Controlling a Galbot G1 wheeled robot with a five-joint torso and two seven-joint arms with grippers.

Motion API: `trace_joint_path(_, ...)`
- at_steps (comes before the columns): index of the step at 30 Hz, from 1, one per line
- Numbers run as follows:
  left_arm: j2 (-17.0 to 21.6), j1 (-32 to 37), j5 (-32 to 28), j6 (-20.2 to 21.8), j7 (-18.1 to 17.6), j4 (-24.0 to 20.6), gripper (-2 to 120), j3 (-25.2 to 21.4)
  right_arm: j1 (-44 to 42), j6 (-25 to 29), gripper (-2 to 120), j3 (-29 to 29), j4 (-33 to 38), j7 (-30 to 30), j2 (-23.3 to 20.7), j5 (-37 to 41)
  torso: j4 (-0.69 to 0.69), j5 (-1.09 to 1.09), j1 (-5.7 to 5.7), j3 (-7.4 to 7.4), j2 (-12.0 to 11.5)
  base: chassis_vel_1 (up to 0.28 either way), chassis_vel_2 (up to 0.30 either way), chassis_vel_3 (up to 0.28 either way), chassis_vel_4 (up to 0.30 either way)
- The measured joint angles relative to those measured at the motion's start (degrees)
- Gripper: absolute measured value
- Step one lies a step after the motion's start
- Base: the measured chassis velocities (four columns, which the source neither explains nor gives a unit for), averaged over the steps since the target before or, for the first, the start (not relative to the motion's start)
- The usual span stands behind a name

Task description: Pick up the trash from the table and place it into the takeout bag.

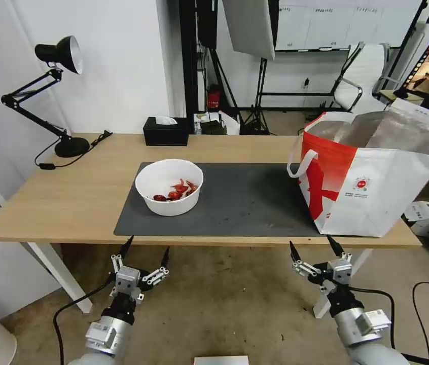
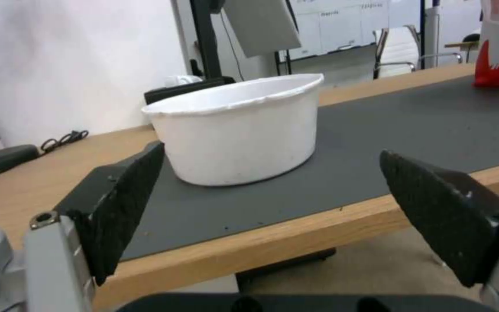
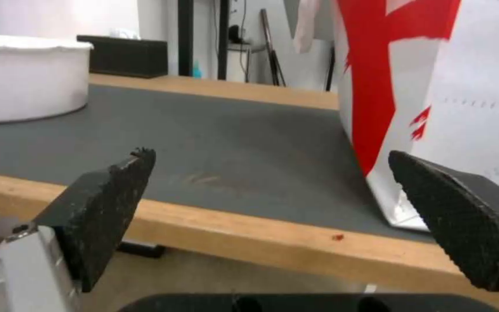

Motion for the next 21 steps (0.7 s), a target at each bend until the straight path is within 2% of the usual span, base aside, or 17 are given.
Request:
trace_joint_path(15, 0.3, 0.0, -0.5, 0.3, -0.2, -0.1, 100, -0.4, -0.3, -0.8, 100, -1.4, 0.0, 0.9, 0.8, -1.4, 0.0, 0.0, 0.0, 0.0, 0.0, 0.0, 0.0, 0.0, 0.0)
trace_joint_path(17, 1.5, -1.9, -2.8, 1.9, -0.9, -0.6, 100, -1.4, -0.3, -0.9, 100, -1.4, 0.0, 0.9, 0.8, -1.4, 0.0, 0.0, -0.01, 0.0, 0.0, 0.0, 0.0, 0.0, 0.0)
trace_joint_path(19, 3.6, -4.9, -7.5, 5.4, -2.1, -1.6, 100, -2.5, -0.2, -0.9, 100, -1.4, 0.1, 1.0, 0.8, -1.4, 0.0, 0.0, 0.0, 0.0, 0.0, 0.0, 0.0, 0.0, 0.0)
trace_joint_path(20, 3.6, -4.9, -7.5, 5.4, -2.1, -1.6, 100, -2.5, -0.2, -0.9, 100, -1.4, 0.1, 1.0, 0.8, -1.4, 0.0, 0.0, 0.0, 0.0, 0.0, 0.0, 0.0, 0.0, 0.0)
trace_joint_path(21, 5.3, -7.2, -11.5, 8.2, -3.3, -2.4, 100, -3.3, -0.2, -0.9, 100, -1.4, 0.1, 1.0, 0.8, -1.3, -0.01, -0.01, 0.0, 0.0, 0.0, 0.0, 0.0, 0.0, 0.0)
